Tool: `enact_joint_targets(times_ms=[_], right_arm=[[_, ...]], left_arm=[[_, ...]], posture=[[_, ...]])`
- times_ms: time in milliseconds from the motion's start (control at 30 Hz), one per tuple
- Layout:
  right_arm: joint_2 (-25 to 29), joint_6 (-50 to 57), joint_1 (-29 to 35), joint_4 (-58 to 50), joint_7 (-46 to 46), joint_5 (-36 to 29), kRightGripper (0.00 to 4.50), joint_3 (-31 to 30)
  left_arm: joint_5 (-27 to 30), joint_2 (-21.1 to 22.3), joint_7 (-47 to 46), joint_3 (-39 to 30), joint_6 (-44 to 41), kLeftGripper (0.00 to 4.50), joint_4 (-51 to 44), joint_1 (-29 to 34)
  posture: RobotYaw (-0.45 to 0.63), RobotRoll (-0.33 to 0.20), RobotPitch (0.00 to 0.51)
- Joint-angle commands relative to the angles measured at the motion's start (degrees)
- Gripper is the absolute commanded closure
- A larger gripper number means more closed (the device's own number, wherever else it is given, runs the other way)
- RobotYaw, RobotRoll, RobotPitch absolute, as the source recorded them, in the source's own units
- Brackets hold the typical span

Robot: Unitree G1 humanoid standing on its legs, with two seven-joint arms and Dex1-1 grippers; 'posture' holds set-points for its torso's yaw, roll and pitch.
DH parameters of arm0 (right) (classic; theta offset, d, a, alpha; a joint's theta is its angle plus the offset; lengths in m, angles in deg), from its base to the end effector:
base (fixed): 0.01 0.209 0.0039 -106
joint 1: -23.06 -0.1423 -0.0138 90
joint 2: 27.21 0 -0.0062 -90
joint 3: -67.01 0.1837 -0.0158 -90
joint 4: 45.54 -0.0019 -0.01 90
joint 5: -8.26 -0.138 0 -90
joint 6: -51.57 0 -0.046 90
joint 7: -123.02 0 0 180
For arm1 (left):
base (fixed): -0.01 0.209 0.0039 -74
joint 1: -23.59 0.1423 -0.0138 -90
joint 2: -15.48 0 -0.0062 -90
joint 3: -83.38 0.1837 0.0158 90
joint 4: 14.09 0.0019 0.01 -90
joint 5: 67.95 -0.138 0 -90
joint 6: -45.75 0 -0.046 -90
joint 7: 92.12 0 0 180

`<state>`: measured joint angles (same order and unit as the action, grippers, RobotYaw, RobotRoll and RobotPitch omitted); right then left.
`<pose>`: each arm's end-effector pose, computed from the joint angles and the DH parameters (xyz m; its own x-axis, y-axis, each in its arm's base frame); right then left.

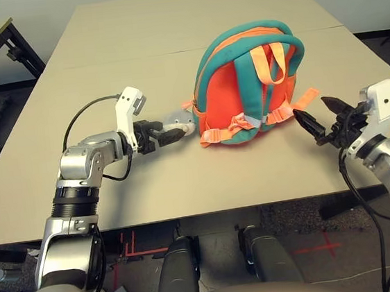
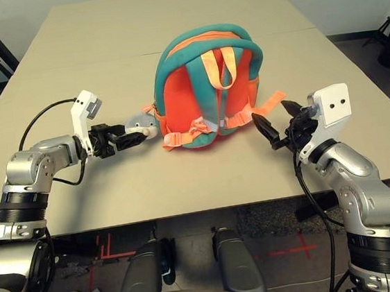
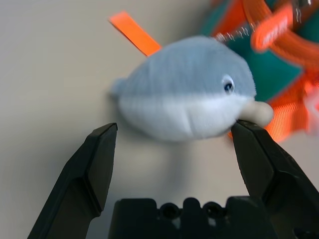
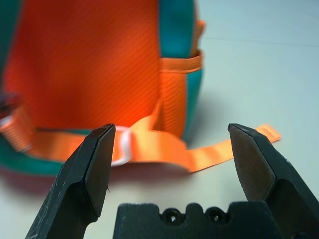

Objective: Put the pencil case into the backpack and zip it.

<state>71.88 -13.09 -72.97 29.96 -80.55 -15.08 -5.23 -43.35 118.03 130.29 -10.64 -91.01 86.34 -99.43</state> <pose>0.2097 -0.2600 0.1304 0.9686 0.2487 0.0084 -0.2484 0.9684 -0.0241 0.2931 0.2297 0.1472 0.6864 -0.6620 -0.3011 0.6198 0.7490 -0.2341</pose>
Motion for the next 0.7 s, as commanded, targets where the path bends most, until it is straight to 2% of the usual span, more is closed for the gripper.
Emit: enact_joint_targets(times_ms=[33, 233, 367, 700], right_arm=[[-2.3, -1.8, -1.8, 3.5, 4.8, 2.1, 0.05, 0.7], [-4.1, -5.0, -5.5, 9.5, 10.1, 3.9, 0.05, 2.8], [-4.2, -9.8, -9.2, 17.5, 13.0, 5.1, 0.05, 4.3], [-1.4, -21.5, -14.8, 32.3, 12.1, 8.0, 0.05, 4.2]], left_arm=[[-0.9, -0.7, -5.6, -5.8, 5.7, 0.0, 2.5, -0.1], [-1.2, -1.4, -11.8, -10.9, 11.4, 0.0, 2.4, 1.3], [-1.9, -2.3, -17.5, -14.7, 17.4, 0.0, 4.3, 2.2], [-4.9, -2.0, -25.5, -18.1, 25.6, 0.0, 6.4, 6.8]], posture=[[-0.13, 0.0, 0.124], [-0.11, 0.0, 0.13], [-0.09, 0.0, 0.141], [-0.04, 0.0, 0.161]])
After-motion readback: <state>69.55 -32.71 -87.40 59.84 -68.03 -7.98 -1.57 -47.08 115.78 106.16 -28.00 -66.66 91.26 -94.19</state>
